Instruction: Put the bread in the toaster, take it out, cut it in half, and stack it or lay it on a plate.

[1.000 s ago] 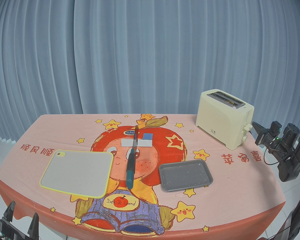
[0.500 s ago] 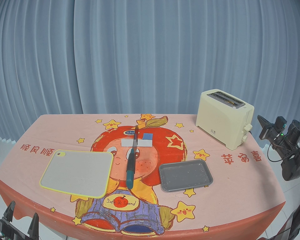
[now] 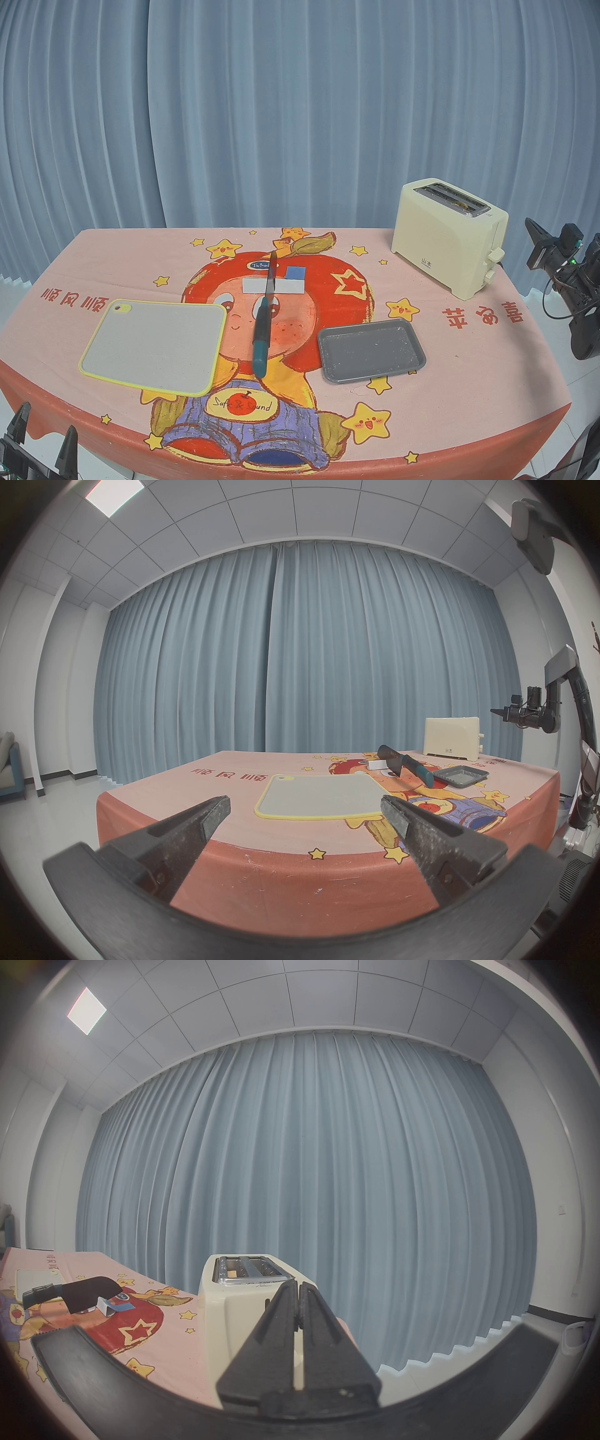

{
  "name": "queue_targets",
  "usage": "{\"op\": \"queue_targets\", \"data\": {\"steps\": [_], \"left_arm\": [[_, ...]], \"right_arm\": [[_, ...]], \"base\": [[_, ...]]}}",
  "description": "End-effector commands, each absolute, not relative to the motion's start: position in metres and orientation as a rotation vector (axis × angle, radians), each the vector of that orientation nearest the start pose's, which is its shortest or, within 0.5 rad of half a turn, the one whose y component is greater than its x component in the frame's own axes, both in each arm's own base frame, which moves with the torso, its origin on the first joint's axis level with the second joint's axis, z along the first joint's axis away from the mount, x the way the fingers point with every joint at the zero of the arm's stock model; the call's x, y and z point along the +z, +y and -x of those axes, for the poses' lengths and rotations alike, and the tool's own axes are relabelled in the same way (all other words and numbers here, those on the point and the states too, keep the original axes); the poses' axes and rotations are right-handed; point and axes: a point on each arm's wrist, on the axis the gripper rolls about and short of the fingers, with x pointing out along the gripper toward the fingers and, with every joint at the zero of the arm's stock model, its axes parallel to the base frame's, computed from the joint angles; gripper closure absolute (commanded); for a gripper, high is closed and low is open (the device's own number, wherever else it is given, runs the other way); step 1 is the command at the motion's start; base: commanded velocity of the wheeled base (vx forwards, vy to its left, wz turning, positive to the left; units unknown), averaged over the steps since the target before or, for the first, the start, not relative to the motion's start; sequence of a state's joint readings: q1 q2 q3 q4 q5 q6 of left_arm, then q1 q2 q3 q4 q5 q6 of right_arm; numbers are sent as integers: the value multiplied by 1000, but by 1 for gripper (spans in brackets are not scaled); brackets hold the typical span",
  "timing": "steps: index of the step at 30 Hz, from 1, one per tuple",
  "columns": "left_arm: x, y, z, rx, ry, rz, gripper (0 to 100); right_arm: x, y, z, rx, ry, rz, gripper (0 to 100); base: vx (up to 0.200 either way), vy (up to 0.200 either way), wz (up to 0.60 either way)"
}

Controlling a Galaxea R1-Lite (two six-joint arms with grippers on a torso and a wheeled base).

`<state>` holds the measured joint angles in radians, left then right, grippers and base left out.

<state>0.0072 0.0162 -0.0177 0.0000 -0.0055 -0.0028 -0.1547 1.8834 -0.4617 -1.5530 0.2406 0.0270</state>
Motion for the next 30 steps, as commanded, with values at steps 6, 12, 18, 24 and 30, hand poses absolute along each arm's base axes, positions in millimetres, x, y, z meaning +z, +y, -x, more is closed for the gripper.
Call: {"op": "queue_targets", "data": {"steps": [6, 12, 18, 24, 30], "left_arm": [[75, 0, 23, 2, 0, 3, 0], [75, 0, 23, 2, 0, 3, 0], [75, 0, 23, 2, 0, 3, 0], [75, 0, 23, 2, 0, 3, 0], [75, 0, 23, 2, 0, 3, 0]], "right_arm": [[137, -35, -285, 99, -127, 8, 100], [137, -35, -285, 100, -128, 20, 100], [137, -35, -285, 100, -125, 21, 100], [136, -34, -284, 101, -122, 20, 100], [135, -35, -283, 100, -117, 21, 100]], "base": [[0, 0, 0], [0, 0, 0], [0, 0, 0], [0, 0, 0], [0, 0, 0]]}}
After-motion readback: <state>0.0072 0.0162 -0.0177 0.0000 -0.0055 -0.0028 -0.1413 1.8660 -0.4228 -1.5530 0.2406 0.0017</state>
